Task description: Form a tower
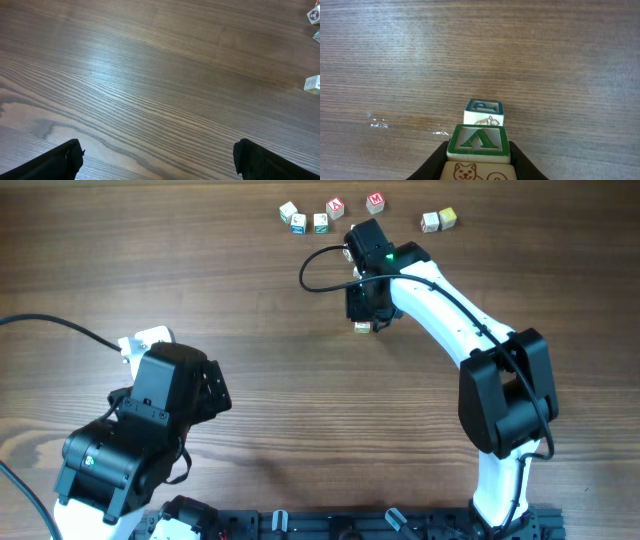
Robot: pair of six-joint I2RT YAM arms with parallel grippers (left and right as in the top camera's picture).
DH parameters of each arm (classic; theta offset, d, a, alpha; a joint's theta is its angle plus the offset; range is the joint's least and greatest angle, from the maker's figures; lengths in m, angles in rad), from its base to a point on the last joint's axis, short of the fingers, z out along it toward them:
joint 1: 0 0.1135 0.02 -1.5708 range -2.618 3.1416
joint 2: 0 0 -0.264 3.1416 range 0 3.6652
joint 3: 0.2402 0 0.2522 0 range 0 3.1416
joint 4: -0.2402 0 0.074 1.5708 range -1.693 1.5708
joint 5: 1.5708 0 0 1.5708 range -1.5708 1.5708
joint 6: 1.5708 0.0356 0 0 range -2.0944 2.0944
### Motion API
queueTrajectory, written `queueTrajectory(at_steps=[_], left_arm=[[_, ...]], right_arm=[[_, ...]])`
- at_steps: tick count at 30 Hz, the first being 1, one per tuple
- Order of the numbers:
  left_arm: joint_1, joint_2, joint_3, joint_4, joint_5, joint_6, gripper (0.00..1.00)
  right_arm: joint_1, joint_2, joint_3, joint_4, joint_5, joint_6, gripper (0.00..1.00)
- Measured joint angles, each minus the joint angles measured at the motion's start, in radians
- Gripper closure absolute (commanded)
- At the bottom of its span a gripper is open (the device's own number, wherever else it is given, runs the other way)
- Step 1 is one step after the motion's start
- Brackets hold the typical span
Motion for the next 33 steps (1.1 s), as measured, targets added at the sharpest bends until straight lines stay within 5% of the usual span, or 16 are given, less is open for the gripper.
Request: queueTrajectory(at_steps=[33], left_arm=[[0.000, 0.000, 0.000, 0.000, 0.000, 0.000, 0.00]], right_arm=[[0.021, 0.000, -0.076, 0.091, 0.034, 0.060, 0.93]])
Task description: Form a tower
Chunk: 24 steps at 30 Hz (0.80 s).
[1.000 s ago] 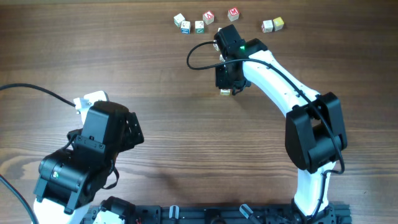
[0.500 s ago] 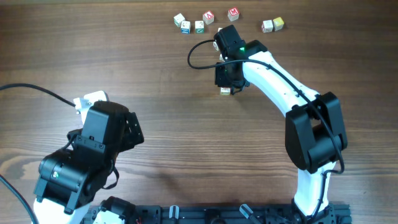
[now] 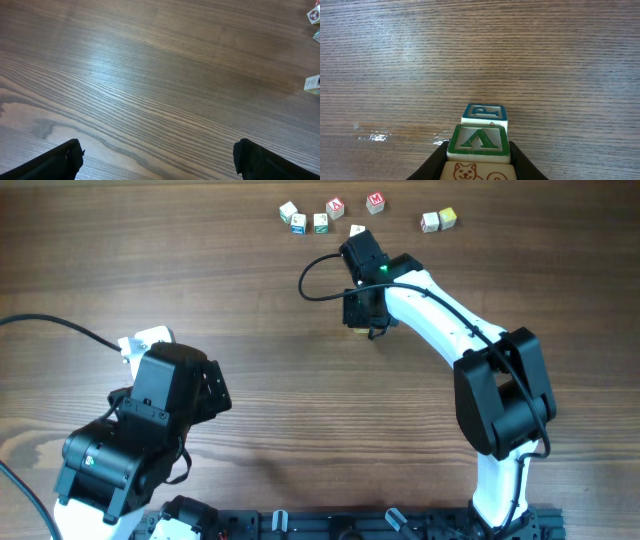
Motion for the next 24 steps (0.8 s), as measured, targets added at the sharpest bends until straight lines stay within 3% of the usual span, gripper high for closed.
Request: queueTrajectory(at_steps=[4, 13, 24], left_arm=[[0.000, 0.000, 0.000, 0.000, 0.000, 0.000, 0.00], [0.000, 0.000, 0.000, 0.000, 0.000, 0.000, 0.00], [0.000, 0.000, 0.000, 0.000, 0.000, 0.000, 0.00]], right_arm=[[0.000, 0.000, 0.000, 0.000, 0.005, 0.000, 0.92], [0.000, 0.000, 0.000, 0.001, 0.008, 0.000, 0.76], [0.000, 0.000, 0.000, 0.010, 0.008, -0.001, 0.73]])
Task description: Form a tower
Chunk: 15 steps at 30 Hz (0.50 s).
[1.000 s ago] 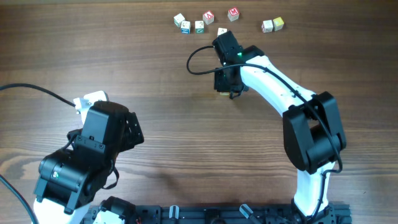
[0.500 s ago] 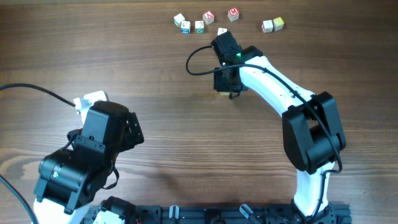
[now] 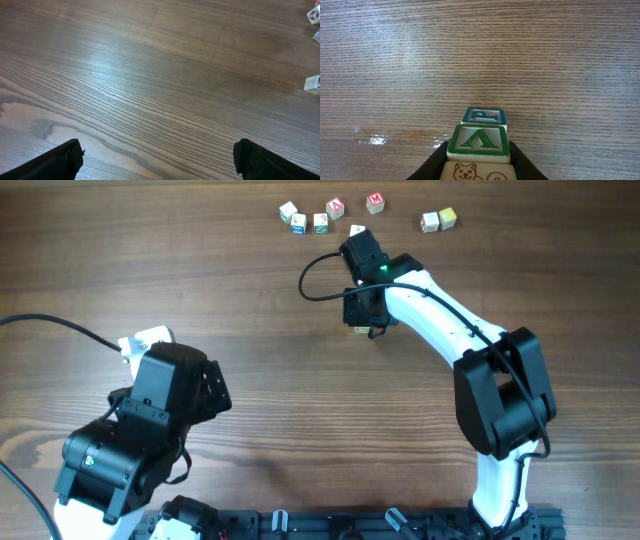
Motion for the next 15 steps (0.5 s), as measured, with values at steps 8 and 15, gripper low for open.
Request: queueTrajectory(at_steps=[8, 15], left_arm=[[0.000, 0.000, 0.000, 0.000, 0.000, 0.000, 0.00], [0.000, 0.000, 0.000, 0.000, 0.000, 0.000, 0.00]], right_arm=[[0.000, 0.000, 0.000, -0.007, 0.000, -0.015, 0.47], [0.000, 0.000, 0.000, -0.006, 0.001, -0.033, 0.25]])
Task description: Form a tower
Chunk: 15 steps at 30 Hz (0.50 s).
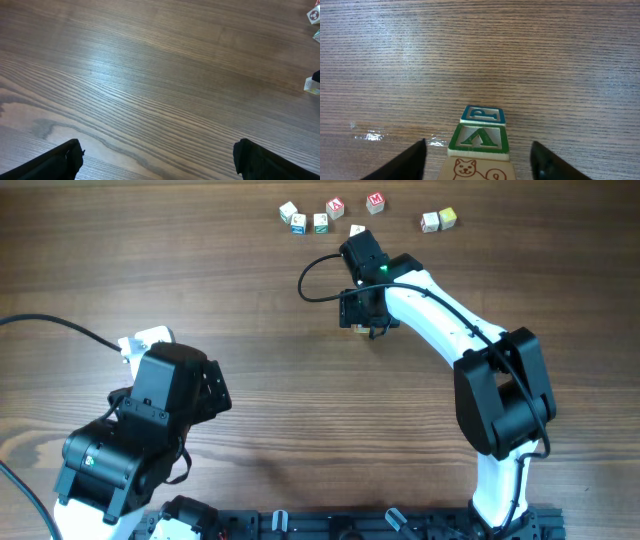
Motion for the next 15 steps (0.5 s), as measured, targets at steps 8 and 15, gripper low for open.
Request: queueTrajectory(at_steps=[8, 15], left_arm=[[0.000, 0.000, 0.000, 0.000, 0.000, 0.000, 0.00], [0.000, 0.000, 0.000, 0.000, 0.000, 0.000, 0.00]], right_arm=[[0.000, 0.000, 0.000, 0.014, 0.003, 0.000, 0.00], [0.000, -0.028, 0.000, -0.031, 0.021, 0.000, 0.01]])
